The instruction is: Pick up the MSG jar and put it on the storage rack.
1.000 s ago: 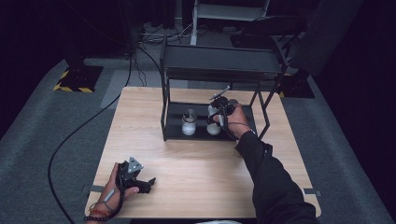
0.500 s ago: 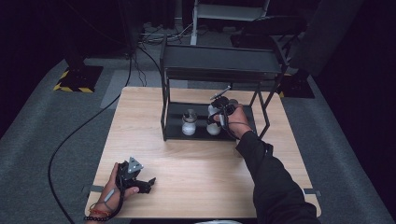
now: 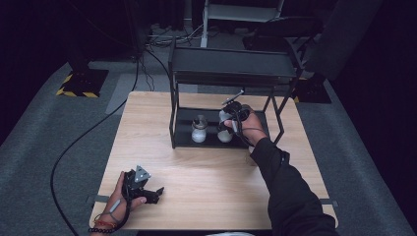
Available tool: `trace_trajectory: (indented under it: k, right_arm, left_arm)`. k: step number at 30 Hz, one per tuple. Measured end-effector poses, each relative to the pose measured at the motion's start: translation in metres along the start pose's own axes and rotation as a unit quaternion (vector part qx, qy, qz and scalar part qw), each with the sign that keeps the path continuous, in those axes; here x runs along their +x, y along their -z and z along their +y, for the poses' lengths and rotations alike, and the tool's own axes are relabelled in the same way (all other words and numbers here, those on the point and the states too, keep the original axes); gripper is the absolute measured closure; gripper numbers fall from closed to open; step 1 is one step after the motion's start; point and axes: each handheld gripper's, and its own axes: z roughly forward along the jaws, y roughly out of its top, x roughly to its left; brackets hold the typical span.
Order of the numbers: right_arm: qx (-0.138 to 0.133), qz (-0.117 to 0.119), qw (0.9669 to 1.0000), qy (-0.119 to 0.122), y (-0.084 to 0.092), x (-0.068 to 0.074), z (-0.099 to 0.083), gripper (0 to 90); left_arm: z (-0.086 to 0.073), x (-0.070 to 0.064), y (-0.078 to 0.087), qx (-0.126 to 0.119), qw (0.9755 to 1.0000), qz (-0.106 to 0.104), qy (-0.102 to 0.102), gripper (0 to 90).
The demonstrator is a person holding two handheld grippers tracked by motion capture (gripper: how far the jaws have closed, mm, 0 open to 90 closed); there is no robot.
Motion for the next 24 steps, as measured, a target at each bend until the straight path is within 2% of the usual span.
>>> trace_trajectory:
  k: [9, 15, 24]
  right_arm:
    - [-0.015, -0.007, 0.9999, -0.001, 0.009, 0.001, -0.008, 4.1]
    - [-0.025, -0.006, 0.9997, 0.006, 0.014, 0.002, -0.014, 4.1]
    - [-0.033, -0.018, 0.9992, 0.014, 0.021, 0.004, -0.02, 4.1]
  left_arm:
    - [0.0, 0.0, 0.0, 0.0, 1.0, 0.0, 0.0, 0.4]
    - [0.0, 0.0, 0.0, 0.0, 1.0, 0.0, 0.0, 0.4]
    - [0.0, 0.0, 0.0, 0.0, 1.0, 0.0, 0.0, 0.4]
